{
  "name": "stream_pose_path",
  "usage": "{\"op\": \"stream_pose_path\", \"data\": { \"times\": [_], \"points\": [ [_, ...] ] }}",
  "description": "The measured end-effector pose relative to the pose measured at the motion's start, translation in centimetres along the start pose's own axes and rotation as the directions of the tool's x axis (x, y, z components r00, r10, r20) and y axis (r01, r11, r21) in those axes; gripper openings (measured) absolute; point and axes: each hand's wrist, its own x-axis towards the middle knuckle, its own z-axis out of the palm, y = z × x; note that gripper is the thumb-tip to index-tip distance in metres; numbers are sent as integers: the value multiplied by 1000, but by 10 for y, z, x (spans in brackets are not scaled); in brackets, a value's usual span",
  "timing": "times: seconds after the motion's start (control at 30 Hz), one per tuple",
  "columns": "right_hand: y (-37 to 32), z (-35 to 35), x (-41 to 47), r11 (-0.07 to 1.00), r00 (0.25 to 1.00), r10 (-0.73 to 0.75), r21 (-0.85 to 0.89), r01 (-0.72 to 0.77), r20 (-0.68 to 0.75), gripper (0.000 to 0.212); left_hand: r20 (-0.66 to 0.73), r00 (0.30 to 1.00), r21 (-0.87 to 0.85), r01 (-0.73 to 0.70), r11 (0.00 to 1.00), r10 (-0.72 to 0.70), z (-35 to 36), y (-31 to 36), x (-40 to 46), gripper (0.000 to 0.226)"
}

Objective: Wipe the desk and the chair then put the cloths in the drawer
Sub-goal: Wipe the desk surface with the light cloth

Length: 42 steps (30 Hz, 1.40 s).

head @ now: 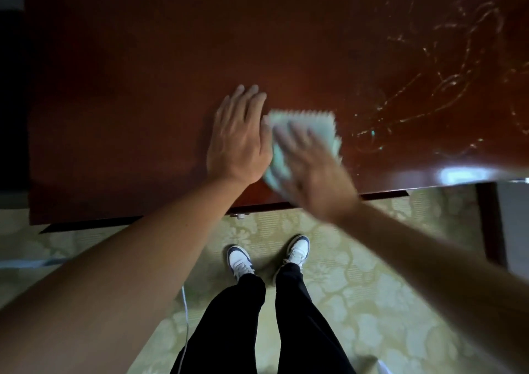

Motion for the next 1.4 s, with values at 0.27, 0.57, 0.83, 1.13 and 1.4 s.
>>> {"op": "stream_pose_path", "data": {
  "times": [0.27, 0.57, 0.83, 1.13, 1.4],
  "points": [
    [44, -18, 36, 960, 959, 280, -32, -279, 37, 56, 6, 1000, 27, -4, 1000, 4, 1, -2, -1, 45],
    [-32, 13, 2, 993, 993, 119, -19, -119, 26, 52, 7, 1000, -34, -3, 999, 3, -1, -4, -4, 46],
    [63, -20, 77, 962, 963, 254, -131, -241, 95, 57, 4, 1000, -5, 5, 1000, -5, -1, -2, -2, 43],
    [6, -9, 12, 991, 969, -51, -106, 79, 243, 58, -40, 999, 55, -4, 998, 6, -1, -1, -3, 42],
    [154, -53, 129, 992, 980, 61, -122, -38, 188, 57, -51, 996, 188, 77, 979, -69, 5, 12, 5, 39]
  ]
}}
